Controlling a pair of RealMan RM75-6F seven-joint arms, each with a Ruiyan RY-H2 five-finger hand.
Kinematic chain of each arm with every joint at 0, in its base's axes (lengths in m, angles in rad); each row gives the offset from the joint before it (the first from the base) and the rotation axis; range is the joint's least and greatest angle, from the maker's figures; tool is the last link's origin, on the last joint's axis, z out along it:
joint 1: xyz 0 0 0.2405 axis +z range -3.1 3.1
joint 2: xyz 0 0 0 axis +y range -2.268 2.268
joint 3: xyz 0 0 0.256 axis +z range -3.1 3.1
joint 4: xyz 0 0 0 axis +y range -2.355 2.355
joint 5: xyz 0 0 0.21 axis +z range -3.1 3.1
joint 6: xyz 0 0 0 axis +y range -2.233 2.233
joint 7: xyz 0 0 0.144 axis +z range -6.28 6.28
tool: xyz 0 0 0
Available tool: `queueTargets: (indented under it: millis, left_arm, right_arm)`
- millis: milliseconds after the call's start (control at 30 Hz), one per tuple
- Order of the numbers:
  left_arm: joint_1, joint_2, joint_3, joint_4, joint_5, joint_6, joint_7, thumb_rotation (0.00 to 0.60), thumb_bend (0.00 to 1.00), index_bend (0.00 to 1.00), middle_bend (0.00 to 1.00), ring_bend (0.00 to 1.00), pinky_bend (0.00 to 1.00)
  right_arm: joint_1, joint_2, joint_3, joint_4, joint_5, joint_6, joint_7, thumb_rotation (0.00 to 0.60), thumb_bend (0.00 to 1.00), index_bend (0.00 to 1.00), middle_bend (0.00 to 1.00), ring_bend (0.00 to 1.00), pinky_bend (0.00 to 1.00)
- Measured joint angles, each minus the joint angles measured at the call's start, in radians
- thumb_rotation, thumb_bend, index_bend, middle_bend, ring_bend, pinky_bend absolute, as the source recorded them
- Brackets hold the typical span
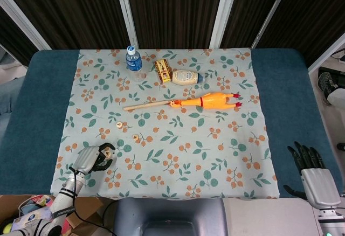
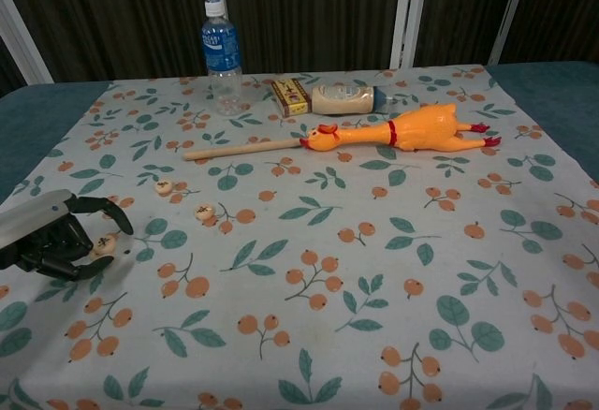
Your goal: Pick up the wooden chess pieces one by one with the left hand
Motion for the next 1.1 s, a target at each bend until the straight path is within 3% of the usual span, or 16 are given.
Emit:
queueTargets:
  millis: [700, 1100]
  left_arm:
    - [0.024, 0.019, 0.013, 0.006, -0.002, 0.021, -0.023, 0.6, 0.4, 0.43, 1.0, 1.0, 1.0]
    - [0.028, 0.013, 0.009, 0.009, 0.027, 0.061, -0.051, 0.6, 0.4, 0.35, 1.0, 1.0, 1.0]
  right_arm:
    - [-0.001, -0.001, -0.001, 0.0, -0.002, 0.0, -0.004, 0.6, 0.13, 0.0, 0.0, 0.0, 0.0]
    - [-0.001, 0.0, -0.001, -0.001, -0.003, 0.001, -0.001, 0.6, 0.13, 0.0, 0.0, 0.0, 0.0]
